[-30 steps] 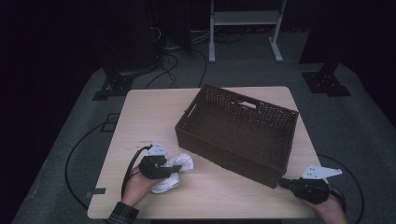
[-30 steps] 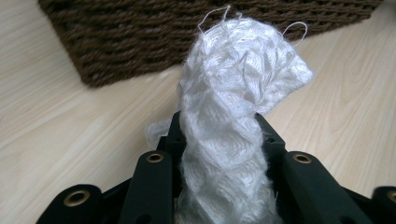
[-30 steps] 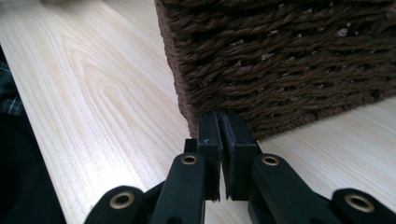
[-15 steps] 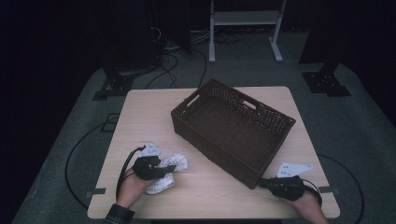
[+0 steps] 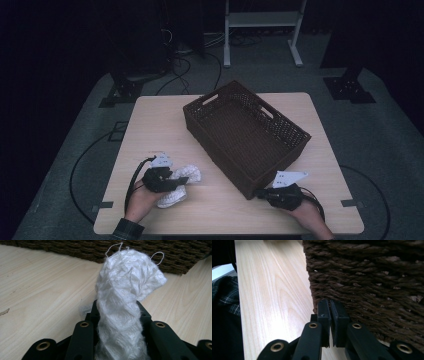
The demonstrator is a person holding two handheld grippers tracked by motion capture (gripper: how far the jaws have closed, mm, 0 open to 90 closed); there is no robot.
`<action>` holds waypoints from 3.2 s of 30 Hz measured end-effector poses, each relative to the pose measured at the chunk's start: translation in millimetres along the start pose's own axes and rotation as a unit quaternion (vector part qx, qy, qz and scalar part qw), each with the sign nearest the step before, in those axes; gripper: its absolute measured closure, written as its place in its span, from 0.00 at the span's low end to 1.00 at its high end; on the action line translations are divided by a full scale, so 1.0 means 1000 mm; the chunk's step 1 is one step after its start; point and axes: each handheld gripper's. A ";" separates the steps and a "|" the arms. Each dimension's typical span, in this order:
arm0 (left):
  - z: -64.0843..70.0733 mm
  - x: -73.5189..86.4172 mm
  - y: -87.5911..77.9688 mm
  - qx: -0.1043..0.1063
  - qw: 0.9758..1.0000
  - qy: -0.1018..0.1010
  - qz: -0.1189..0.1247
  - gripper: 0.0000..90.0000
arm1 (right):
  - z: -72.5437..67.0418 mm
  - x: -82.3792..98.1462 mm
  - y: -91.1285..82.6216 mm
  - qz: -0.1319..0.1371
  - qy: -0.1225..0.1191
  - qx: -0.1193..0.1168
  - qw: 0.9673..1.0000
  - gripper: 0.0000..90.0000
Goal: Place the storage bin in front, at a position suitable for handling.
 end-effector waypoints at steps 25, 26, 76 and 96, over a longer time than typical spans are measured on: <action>-0.003 0.002 -0.004 -0.007 1.000 -0.007 0.006 0.75 | 0.088 0.035 -0.116 0.078 0.094 0.199 0.972 0.96; -0.003 0.002 -0.003 -0.007 1.000 -0.006 0.005 0.75 | 0.094 0.036 -0.118 0.079 0.098 0.206 0.971 0.96; -0.023 0.015 -0.020 -0.034 0.999 -0.033 0.009 0.75 | 0.065 0.015 -0.085 0.056 0.048 0.129 0.989 0.99; -0.040 0.039 -0.045 -0.068 0.996 -0.061 0.011 0.75 | 0.022 -0.016 -0.033 0.039 -0.005 0.053 0.998 0.99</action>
Point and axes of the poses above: each handheld gripper's, and its own axes: y roughly forward along the jaws, x roughly out of its underside, z roughly to its right, and after that the axes turned 9 degrees about -x, right-handed
